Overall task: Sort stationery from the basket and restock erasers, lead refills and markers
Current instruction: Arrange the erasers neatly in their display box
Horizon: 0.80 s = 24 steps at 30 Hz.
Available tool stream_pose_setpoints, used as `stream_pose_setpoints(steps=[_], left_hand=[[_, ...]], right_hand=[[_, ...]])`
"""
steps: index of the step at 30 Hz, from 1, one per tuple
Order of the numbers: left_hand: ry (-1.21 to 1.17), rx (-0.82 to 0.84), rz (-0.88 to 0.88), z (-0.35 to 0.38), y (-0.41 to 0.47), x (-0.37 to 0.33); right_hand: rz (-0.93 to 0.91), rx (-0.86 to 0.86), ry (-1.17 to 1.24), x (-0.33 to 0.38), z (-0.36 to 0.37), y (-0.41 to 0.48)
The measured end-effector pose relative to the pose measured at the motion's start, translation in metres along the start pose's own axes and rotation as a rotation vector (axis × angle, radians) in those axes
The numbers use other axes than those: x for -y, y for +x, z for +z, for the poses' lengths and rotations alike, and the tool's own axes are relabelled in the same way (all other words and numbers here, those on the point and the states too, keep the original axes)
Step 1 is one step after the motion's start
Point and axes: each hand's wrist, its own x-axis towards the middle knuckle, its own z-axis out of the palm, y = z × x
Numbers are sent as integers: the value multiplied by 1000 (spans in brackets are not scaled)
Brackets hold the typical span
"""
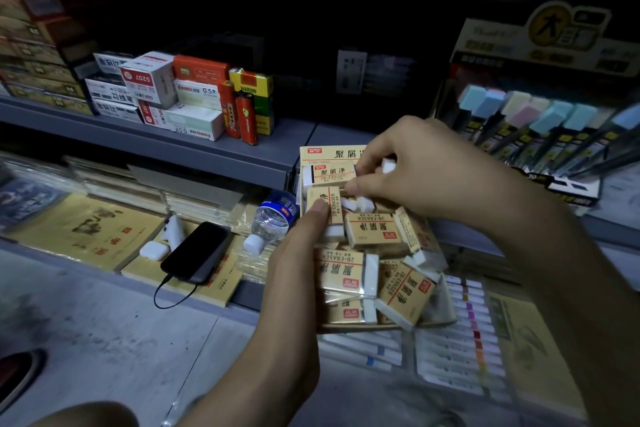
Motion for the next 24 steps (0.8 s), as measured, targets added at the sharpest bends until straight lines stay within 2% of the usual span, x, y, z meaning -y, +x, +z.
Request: stream_pose_setpoints(steps=[7,12,15,19,24], left_hand=[[-2,-18,-79,1,-4,-10],[-74,-25,-62,2,-11,-8],[-172,4,-37,-2,-20,-5],[-179,13,-54,-2,-26,-9],[-136,-7,-56,-2,-21,-11]], right_hand=[[-34,105,-22,-15,-17,-5],[-15,16,-168,-20,-12,-1],[-29,24,-242,-19,-11,0],[-79,-10,-368,-14,-8,1],[-141,-96,-343,-18,-18,-4]])
